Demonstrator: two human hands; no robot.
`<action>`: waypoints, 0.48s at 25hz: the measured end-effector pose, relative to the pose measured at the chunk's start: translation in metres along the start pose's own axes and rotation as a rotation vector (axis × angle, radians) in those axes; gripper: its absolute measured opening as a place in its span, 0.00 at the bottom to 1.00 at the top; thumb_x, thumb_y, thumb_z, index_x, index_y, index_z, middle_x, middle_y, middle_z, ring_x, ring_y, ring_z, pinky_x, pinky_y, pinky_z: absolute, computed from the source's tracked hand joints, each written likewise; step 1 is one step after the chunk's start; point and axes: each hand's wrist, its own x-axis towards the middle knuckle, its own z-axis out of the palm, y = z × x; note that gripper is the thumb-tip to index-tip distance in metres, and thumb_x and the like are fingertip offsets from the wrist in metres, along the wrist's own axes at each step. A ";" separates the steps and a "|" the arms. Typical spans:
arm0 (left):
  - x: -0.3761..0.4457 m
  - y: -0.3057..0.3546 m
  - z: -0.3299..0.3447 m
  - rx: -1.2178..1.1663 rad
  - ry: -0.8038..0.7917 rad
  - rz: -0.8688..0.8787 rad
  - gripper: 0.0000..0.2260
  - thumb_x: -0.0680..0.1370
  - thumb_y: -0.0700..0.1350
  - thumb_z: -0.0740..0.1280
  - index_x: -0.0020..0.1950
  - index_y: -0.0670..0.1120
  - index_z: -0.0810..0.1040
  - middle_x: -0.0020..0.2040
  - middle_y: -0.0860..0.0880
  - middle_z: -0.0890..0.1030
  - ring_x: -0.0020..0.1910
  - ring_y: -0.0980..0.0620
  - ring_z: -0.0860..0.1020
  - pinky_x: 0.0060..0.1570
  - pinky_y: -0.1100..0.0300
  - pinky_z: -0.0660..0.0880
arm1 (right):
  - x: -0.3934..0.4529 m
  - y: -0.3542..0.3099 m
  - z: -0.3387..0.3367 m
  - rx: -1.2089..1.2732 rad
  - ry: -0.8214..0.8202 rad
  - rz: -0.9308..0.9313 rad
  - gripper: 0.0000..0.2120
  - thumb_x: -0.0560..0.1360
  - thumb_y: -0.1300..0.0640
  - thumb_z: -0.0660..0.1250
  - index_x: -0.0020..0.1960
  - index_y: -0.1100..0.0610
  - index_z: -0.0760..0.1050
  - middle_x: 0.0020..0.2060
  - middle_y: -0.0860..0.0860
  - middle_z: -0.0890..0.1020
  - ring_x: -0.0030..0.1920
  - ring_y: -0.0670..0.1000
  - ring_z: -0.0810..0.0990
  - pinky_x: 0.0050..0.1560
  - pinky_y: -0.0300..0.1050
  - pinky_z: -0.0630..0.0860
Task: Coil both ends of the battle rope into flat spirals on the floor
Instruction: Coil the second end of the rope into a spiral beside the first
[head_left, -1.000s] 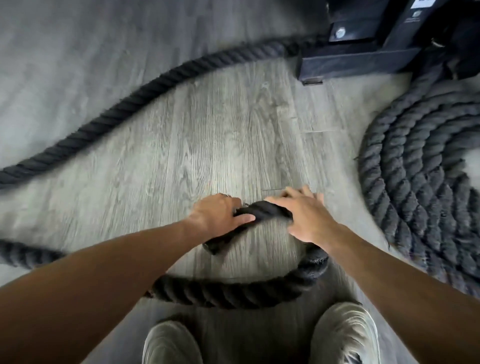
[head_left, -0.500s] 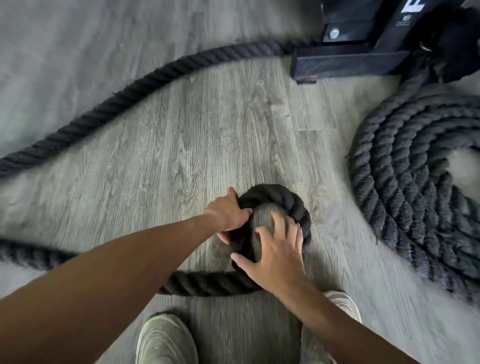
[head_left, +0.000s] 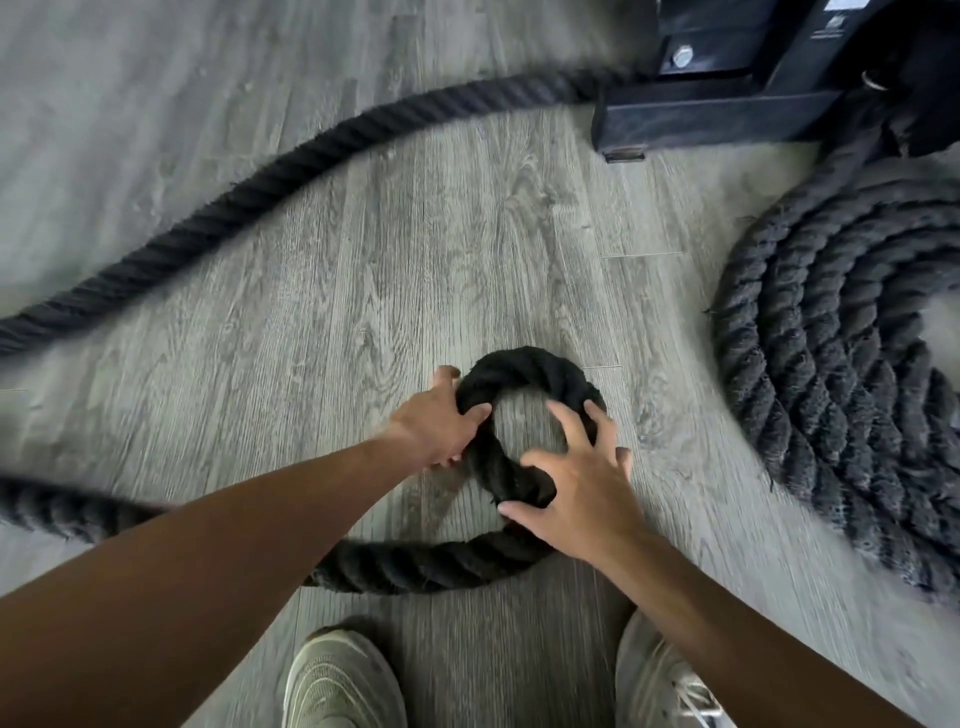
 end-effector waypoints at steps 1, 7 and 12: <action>0.004 -0.004 -0.001 0.273 0.105 0.155 0.29 0.81 0.63 0.58 0.77 0.56 0.49 0.48 0.42 0.82 0.43 0.45 0.84 0.44 0.46 0.83 | 0.003 0.004 -0.002 0.017 0.002 -0.003 0.21 0.67 0.33 0.74 0.55 0.43 0.82 0.79 0.46 0.56 0.78 0.56 0.45 0.70 0.71 0.63; 0.028 -0.012 -0.032 0.945 -0.062 0.782 0.29 0.74 0.72 0.49 0.74 0.66 0.60 0.82 0.55 0.45 0.80 0.45 0.44 0.74 0.37 0.51 | 0.026 0.032 -0.020 0.137 -0.003 -0.071 0.22 0.71 0.41 0.76 0.62 0.47 0.83 0.72 0.40 0.67 0.69 0.47 0.54 0.67 0.55 0.72; 0.015 -0.009 -0.018 0.669 -0.059 0.702 0.21 0.81 0.63 0.54 0.69 0.54 0.67 0.68 0.53 0.71 0.54 0.47 0.70 0.58 0.43 0.72 | 0.040 0.040 -0.032 0.121 -0.008 -0.121 0.21 0.72 0.45 0.77 0.62 0.53 0.83 0.68 0.44 0.73 0.71 0.46 0.57 0.69 0.48 0.69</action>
